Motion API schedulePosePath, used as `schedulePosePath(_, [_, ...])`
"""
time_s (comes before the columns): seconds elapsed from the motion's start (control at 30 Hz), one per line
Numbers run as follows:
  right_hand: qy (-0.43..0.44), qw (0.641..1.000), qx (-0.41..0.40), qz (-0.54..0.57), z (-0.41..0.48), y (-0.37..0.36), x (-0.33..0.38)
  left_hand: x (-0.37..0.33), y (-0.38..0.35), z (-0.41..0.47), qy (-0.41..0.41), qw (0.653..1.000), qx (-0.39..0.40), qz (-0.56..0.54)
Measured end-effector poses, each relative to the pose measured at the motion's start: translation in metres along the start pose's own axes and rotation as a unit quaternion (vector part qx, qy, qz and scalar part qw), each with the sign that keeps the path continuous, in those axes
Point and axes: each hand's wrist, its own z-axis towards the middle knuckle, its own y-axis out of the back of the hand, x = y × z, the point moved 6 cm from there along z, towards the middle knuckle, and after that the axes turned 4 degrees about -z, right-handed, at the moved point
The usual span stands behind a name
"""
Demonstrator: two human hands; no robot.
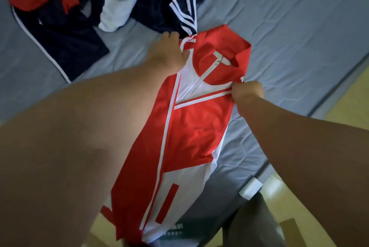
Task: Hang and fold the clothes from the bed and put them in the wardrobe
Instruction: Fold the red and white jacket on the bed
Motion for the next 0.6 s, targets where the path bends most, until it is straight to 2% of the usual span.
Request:
schedulePosePath(0.1, [-0.025, 0.993, 0.065, 0.092, 0.004, -0.002, -0.005, -0.008, 0.006, 0.019, 0.002, 0.999, 0.029, 0.030])
schedulePosePath(0.17, [-0.050, 0.986, 0.088, 0.134, 0.007, 0.005, -0.006, -0.012, 0.017, 0.022, 0.023, 0.999, 0.021, 0.016])
schedulePosePath(0.27, [-0.080, 0.961, 0.084, 0.250, 0.015, 0.023, 0.003, -0.020, 0.035, 0.031, 0.057, 0.997, 0.017, -0.038])
schedulePosePath(0.33, [-0.073, 0.948, 0.060, 0.303, 0.017, 0.036, 0.010, -0.027, 0.042, 0.038, 0.085, 0.989, 0.041, -0.118])
schedulePosePath(0.4, [-0.052, 0.950, 0.043, 0.305, 0.013, 0.046, 0.016, -0.034, 0.048, 0.039, 0.126, 0.968, 0.066, -0.205])
schedulePosePath(0.5, [-0.006, 0.964, 0.029, 0.264, -0.014, 0.051, 0.020, -0.031, 0.053, 0.020, 0.162, 0.940, 0.109, -0.280])
schedulePosePath(0.6, [0.081, 0.981, 0.017, 0.173, -0.064, 0.046, 0.018, -0.009, 0.070, -0.013, 0.203, 0.887, 0.062, -0.409])
